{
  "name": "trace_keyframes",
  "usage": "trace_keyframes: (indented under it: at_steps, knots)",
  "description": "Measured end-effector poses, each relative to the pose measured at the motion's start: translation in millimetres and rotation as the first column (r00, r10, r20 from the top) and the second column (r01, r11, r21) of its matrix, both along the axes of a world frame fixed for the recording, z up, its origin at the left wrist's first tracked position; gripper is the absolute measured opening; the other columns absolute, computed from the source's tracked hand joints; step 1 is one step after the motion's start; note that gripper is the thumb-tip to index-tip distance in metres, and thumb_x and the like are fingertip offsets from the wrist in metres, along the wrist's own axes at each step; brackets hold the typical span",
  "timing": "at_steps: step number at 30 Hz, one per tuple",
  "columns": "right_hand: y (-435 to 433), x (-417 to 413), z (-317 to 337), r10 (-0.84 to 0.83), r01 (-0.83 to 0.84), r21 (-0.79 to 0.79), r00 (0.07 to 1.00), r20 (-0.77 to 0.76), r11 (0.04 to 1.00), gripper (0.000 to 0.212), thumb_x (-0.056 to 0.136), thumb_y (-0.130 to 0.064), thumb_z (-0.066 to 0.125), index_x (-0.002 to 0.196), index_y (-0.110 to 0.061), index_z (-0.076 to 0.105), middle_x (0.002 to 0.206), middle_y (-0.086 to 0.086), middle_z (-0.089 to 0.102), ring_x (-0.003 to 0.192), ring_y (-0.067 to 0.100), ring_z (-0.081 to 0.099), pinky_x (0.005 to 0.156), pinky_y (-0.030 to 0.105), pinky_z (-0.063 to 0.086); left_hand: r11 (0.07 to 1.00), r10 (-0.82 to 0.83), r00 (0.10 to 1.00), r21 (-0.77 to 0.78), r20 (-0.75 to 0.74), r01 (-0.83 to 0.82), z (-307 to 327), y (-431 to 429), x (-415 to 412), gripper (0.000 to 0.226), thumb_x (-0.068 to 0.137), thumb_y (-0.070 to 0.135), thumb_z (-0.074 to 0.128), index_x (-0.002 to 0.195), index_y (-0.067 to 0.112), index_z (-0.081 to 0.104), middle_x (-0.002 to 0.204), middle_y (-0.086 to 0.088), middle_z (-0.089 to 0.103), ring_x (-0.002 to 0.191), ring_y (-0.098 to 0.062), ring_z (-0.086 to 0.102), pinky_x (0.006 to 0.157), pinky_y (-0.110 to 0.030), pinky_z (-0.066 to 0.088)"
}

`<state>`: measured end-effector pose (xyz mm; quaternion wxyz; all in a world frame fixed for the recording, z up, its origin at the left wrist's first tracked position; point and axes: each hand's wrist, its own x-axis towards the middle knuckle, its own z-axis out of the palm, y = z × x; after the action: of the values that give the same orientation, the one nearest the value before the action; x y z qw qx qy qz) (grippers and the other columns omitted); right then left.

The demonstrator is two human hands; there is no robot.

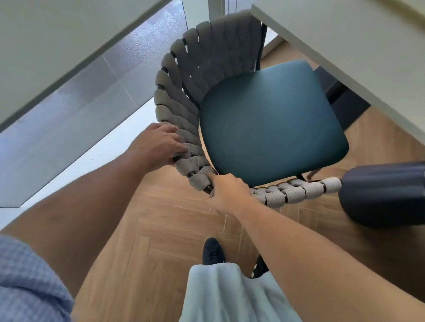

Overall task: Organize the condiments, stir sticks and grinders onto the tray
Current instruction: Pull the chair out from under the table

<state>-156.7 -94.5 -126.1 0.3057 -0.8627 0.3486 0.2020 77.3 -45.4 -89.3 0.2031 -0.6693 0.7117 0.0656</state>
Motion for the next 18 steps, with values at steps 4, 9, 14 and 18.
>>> trace_keyframes:
  at_steps: [4,9,14,18]
  knots:
    - [-1,-5,3,-0.023,0.023,0.029,1.000,0.004,0.999,0.044,0.084,-0.026,0.059,0.128,-0.029,0.053,0.107,0.006,0.065,0.095,0.037,0.063,0.073,0.041,0.051,1.000,-0.018,0.999,-0.008,-0.030,0.017,5,-4,-4,0.031,0.087,0.059,0.066,0.117,0.048,0.068,0.116,0.018,0.069,0.135,-0.019,0.050,0.103,-0.037,0.038]
    - [-12,-33,6,0.000,0.001,0.034,0.999,-0.040,0.999,0.044,0.081,-0.028,0.061,0.123,-0.034,0.053,0.102,0.003,0.066,0.090,0.034,0.064,0.072,0.041,0.057,0.994,-0.105,0.994,0.015,-0.016,0.105,7,-11,-25,0.032,0.085,0.061,0.065,0.115,0.050,0.066,0.109,0.020,0.070,0.123,-0.018,0.056,0.105,-0.046,0.034]
    - [-32,-71,13,0.017,-0.017,0.007,0.996,-0.086,1.000,0.055,0.075,-0.031,0.063,0.128,-0.039,0.053,0.101,0.001,0.067,0.090,0.034,0.065,0.075,0.043,0.059,0.986,-0.162,0.985,0.040,-0.064,0.164,2,-22,-53,0.040,0.084,0.071,0.059,0.118,0.049,0.060,0.109,0.021,0.069,0.119,-0.014,0.057,0.095,-0.044,0.036]
    - [-53,-107,18,0.031,-0.033,-0.012,0.989,-0.141,0.999,0.063,0.076,-0.031,0.065,0.135,-0.046,0.048,0.103,-0.002,0.068,0.092,0.031,0.065,0.077,0.043,0.060,0.979,-0.175,0.968,0.076,-0.180,0.191,1,-37,-76,0.054,0.086,0.072,0.058,0.136,0.051,0.055,0.123,0.024,0.067,0.127,-0.012,0.053,0.105,-0.041,0.036]
